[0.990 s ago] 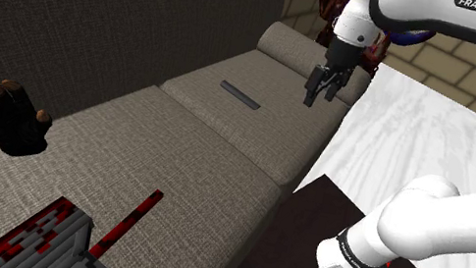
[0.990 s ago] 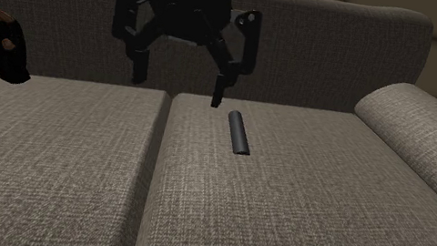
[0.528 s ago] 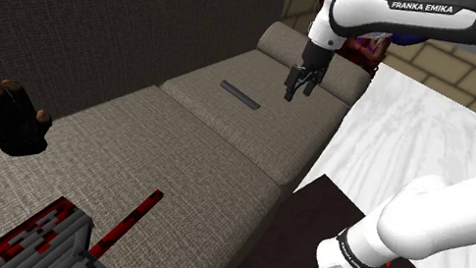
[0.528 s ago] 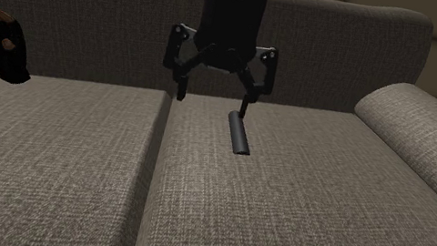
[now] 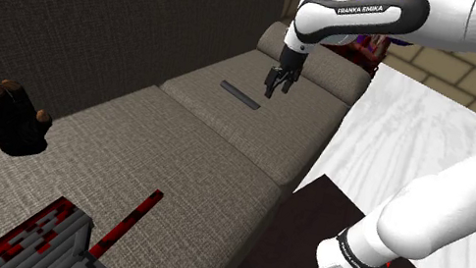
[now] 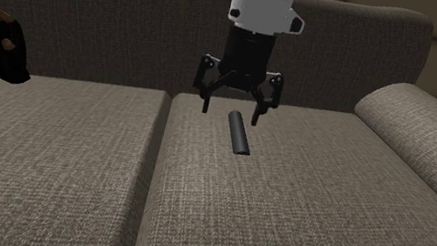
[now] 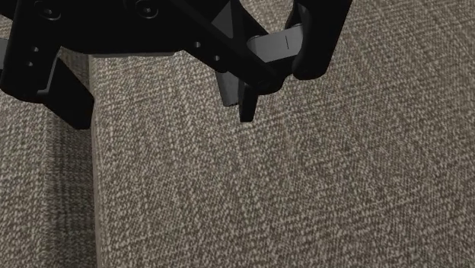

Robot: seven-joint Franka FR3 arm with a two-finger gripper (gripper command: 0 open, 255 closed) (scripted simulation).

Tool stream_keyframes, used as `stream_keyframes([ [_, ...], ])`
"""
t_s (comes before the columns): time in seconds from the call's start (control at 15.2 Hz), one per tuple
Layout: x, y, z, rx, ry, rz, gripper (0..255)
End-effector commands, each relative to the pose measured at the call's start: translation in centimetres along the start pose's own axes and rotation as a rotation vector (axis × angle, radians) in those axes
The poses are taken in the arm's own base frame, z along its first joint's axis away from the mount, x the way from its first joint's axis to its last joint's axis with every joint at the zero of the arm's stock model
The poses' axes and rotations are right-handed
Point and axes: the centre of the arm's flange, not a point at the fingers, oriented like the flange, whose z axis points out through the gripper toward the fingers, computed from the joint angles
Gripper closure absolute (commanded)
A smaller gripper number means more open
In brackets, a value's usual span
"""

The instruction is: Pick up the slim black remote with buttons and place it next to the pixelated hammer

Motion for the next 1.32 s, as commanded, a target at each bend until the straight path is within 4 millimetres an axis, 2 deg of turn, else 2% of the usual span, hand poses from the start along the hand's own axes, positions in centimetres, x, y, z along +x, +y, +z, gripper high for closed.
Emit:
stream_keyframes([
  [0.0, 2.2, 0.9, 1.2, 0.001, 0.006, -0.015, 0],
  [0.73, 14.2, 4.8, 7.7, 0.009, 0.036, -0.095, 0],
  [0.79, 14.3, 4.8, 7.7, 0.009, 0.036, -0.095, 0],
  [1.25, 14.4, 4.8, 11.7, 0.009, 0.036, -0.095, 0],
])
